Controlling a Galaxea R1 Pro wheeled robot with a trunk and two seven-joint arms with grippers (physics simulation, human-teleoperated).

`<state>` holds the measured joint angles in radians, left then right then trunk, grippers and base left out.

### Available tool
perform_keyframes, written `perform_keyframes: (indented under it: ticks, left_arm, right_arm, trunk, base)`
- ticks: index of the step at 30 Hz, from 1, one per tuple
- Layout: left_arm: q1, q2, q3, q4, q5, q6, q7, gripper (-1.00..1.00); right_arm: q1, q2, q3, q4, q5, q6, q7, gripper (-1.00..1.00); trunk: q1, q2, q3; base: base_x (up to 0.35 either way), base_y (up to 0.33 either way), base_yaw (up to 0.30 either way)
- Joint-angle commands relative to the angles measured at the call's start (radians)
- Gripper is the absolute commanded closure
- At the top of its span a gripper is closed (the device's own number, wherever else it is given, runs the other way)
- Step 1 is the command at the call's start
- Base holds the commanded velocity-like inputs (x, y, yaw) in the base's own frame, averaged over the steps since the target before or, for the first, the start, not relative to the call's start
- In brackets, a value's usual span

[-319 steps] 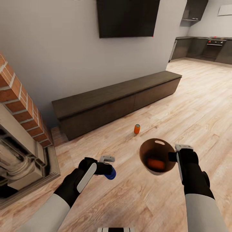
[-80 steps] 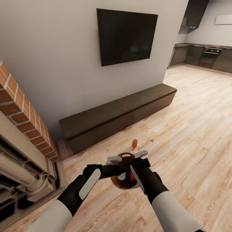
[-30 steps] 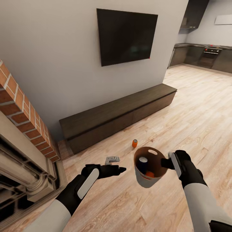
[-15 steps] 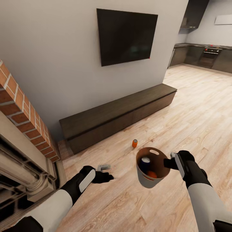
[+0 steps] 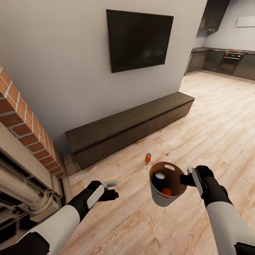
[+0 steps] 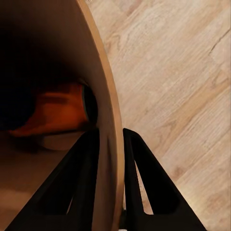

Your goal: Put the three can of soda from the living room inside the tash can in the kitchen.

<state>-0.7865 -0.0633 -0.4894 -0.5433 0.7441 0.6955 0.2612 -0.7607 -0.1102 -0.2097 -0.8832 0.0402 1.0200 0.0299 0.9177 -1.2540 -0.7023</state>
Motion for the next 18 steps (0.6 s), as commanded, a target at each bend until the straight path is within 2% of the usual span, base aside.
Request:
perform_keyframes:
  ticks: [1, 5, 18]
  left_arm:
    - [0.000, -0.001, 0.001, -0.001, 0.002, 0.000, 0.031, -1.00]
    - [0.000, -0.002, 0.001, -0.002, 0.004, 0.000, 0.079, -1.00]
    - [0.000, -0.004, -0.002, 0.001, -0.001, -0.001, 0.098, -1.00]
  right_arm:
    - [0.000, 0.000, 0.000, 0.000, -0.016, -0.001, 0.006, 1.00]
    - [0.001, 0.000, 0.000, 0.000, -0.016, -0.001, 0.007, 1.00]
    - [0.002, 0.000, 0.000, -0.002, -0.015, 0.000, 0.006, 1.00]
  trunk:
    - [0.000, 0.000, 0.000]
    - [0.000, 0.000, 0.000]
    - [0.000, 0.000, 0.003]
  base:
    - [0.000, 0.000, 0.000]
    - [0.000, 0.000, 0.000]
    - [0.000, 0.000, 0.000]
